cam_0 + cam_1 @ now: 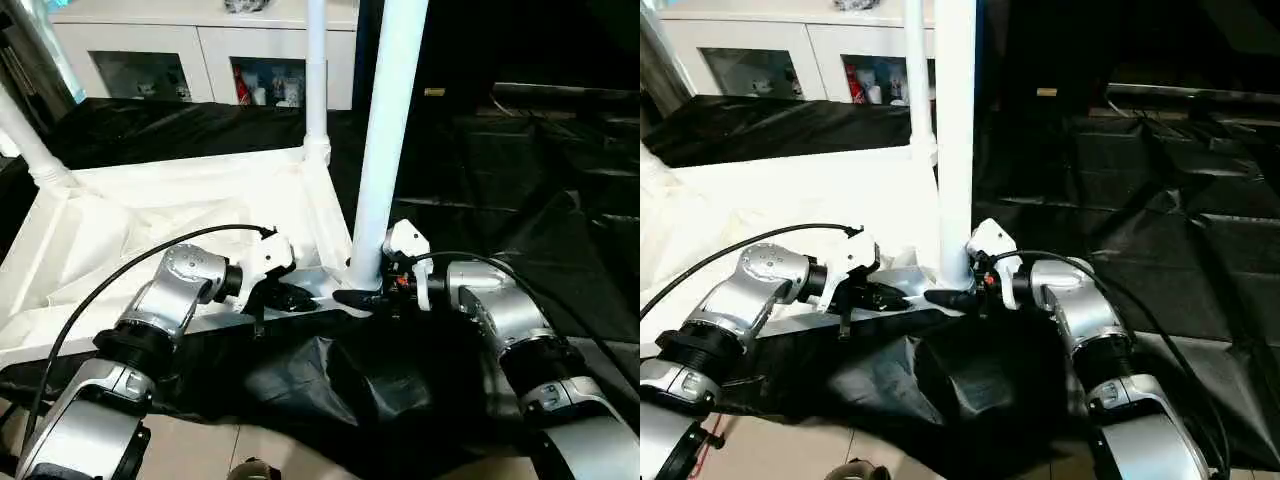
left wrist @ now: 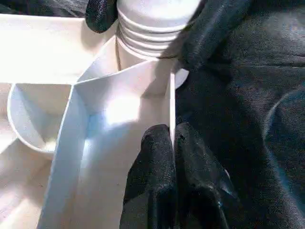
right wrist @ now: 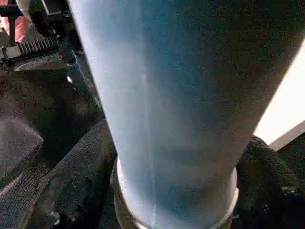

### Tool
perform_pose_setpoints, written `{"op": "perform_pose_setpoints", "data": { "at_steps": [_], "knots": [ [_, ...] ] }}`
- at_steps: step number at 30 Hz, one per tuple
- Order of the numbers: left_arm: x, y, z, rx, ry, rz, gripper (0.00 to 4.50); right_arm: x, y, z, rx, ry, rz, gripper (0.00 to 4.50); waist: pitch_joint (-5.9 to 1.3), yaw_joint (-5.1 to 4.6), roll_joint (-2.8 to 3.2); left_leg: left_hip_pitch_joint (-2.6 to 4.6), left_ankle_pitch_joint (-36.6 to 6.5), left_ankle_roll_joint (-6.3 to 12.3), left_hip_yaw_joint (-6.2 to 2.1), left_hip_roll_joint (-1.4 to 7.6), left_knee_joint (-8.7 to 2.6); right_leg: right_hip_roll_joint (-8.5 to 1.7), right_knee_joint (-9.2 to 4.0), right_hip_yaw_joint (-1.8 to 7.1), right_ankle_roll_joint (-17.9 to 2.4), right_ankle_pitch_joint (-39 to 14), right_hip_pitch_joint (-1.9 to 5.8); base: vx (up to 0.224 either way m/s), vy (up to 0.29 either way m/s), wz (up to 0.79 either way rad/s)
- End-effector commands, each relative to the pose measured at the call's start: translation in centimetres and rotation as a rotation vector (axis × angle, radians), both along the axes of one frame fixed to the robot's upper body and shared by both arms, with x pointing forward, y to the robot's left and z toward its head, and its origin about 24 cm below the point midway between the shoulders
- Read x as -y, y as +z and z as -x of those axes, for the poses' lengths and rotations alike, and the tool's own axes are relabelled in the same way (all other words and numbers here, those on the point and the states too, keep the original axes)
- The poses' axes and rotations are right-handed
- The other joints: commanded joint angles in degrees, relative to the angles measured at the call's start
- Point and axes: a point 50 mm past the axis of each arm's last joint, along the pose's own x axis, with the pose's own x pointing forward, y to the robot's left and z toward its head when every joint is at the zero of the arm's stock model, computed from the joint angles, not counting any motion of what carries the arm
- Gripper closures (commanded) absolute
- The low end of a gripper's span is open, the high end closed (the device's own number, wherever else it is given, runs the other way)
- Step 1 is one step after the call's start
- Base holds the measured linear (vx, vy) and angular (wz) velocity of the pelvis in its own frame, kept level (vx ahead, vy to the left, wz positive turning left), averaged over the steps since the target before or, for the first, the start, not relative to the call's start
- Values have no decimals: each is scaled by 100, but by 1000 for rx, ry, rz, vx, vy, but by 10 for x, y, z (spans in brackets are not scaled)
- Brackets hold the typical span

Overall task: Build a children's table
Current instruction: Rotate leg to tighten

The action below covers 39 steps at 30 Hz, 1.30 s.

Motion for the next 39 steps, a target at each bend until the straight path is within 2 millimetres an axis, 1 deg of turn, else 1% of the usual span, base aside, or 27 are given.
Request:
{"op": "perform_pose_setpoints", "data": {
  "at_steps": [1,4,5,6,7,8,9,10,11,12,13,14,16,17,19,22,23,25,26,27,29,31,32,34,35,38,39],
  "knots": [
    [11,6,0,27,-32,27,450,-19,-1,7,-25,72,-41,143,-428,-8,-63,121,-1001,324,-42,150,-370,-301,-327,211,-1491,-441,276,0,0,0],
    [13,6,-3,41,1,38,450,-23,-4,5,-25,9,-58,166,-427,-8,-61,118,-974,327,-42,151,-371,-302,-325,212,-1484,-420,270,0,0,0],
    [18,7,-11,57,107,53,450,-28,-9,-7,-13,-191,-46,172,-416,-21,-66,119,-998,289,-41,154,-382,-305,-332,218,-1469,-496,258,0,0,0],
    [18,7,-11,57,107,53,450,-28,-9,-7,-13,-191,-46,175,-393,-55,-49,132,-1155,167,-48,138,-404,-312,-365,222,-1457,-774,229,0,0,0],
    [19,7,-13,60,130,55,450,-29,-10,-9,-11,-233,-42,175,-394,-63,-61,144,-1257,105,-53,135,-415,-317,-386,220,-1413,-956,242,0,0,0],
    [23,7,-21,71,232,50,450,-32,-13,-16,-10,-356,-44,176,-377,-116,-63,161,-1432,-30,-51,124,-427,-313,-414,238,-1337,-1257,223,0,0,0],
    [25,7,-25,75,284,50,450,-34,-14,-19,-11,-430,-44,177,-382,-114,-62,168,-1464,-69,-64,122,-428,-330,-422,236,-1304,-1341,229,0,0,0],
    [28,7,-29,76,347,56,450,-36,-15,-23,-22,-516,-48,177,-387,-136,-63,173,-1447,-94,-56,121,-426,-320,-420,243,-1289,-1337,221,0,0,0],
    [31,8,-33,72,393,68,450,-37,-16,-26,-31,-579,-49,178,-386,-148,-74,154,-1421,-97,-66,107,-425,-323,-436,237,-1259,-1354,241,0,0,0],
    [36,9,-37,79,444,77,450,-40,-17,-29,-40,-654,-53,178,-397,-150,-66,142,-1308,-67,-53,102,-411,-319,-421,244,-1243,-1212,240,0,0,0],
    [36,9,-37,79,444,77,450,-40,-17,-29,-40,-654,-53,178,-401,-160,-67,135,-1239,-58,-54,97,-407,-315,-414,247,-1254,-1114,242,0,0,0],
    [45,10,-41,90,487,86,450,-51,-17,-30,-31,-707,-46,178,-420,-138,-51,126,-1059,11,-47,90,-385,-303,-393,238,-1287,-776,245,0,0,0],
    [48,11,-41,95,496,86,450,-56,-17,-30,-15,-703,-36,178,-432,-124,-61,118,-987,61,-50,83,-382,-296,-376,227,-1299,-611,268,0,0,0],
    [51,11,-41,100,483,89,450,-61,-17,-29,-18,-680,-52,178,-430,-127,-57,100,-939,128,-53,83,-378,-298,-363,219,-1326,-474,280,0,0,0],
    [54,11,-40,104,462,91,450,-65,-16,-27,-22,-655,-74,108,-439,-116,-52,110,-921,229,-50,92,-372,-293,-351,215,-1361,-314,286,0,0,0],
    [55,9,-37,104,419,89,450,-67,-14,-27,-20,-621,-88,108,-424,-129,-57,107,-1020,266,-48,94,-381,-296,-368,212,-1372,-402,291,0,0,0],
    [53,7,-34,107,394,87,450,-66,-12,-27,18,-587,-71,102,-419,-127,-59,111,-1084,251,-50,99,-386,-307,-383,214,-1353,-544,290,0,0,0],
    [51,6,-33,103,383,83,450,-64,-11,-27,25,-556,-70,102,-426,-129,-57,112,-1076,238,-49,101,-383,-306,-375,218,-1352,-534,291,0,0,0],
    [50,5,-32,101,373,79,450,-63,-11,-26,26,-529,-72,102,-425,-126,-66,111,-1071,253,-50,105,-384,-305,-371,215,-1366,-507,295,0,0,0],
    [47,3,-28,91,328,74,450,-60,-11,-24,29,-465,-72,102,-426,-129,-70,106,-1018,280,-45,107,-379,-299,-360,217,-1376,-419,297,0,0,0],
    [41,0,-21,75,239,59,450,-55,-9,-18,32,-336,-75,102,-434,-104,-84,68,-867,439,-40,110,-354,-287,-326,199,-1395,-126,342,0,0,0],
    [38,-1,-16,59,188,55,450,-51,-8,-14,36,-252,-71,102,-439,-112,-77,82,-790,525,-33,116,-342,-280,-311,194,-1456,-6,318,0,0,0],
    [37,-1,-15,52,175,54,450,-49,-8,-12,39,-219,-67,102,-431,-114,-88,81,-809,532,-28,118,-347,-282,-319,196,-1463,-49,317,0,0,0],
    [33,-2,-11,50,120,45,450,-43,-8,-7,41,-128,-49,102,-430,-105,-87,88,-857,525,-29,129,-346,-291,-325,199,-1484,-198,311,0,0,0],
    [30,-2,-6,38,55,42,450,-37,-7,-3,35,-53,-37,102,-418,-95,-78,101,-944,489,-33,138,-361,-295,-350,199,-1479,-375,298,0,0,0],
    [25,-2,-1,21,5,33,450,-33,-6,1,29,3,-31,102,-407,-93,-79,115,-1131,396,-35,156,-384,-292,-358,210,-1460,-627,281,0,0,0],
    [23,-2,0,21,-14,25,450,-31,-5,2,24,26,-30,102,-401,-94,-57,126,-1219,365,-33,162,-389,-296,-367,215,-1473,-694,262,0,0,0]
  ]
}}
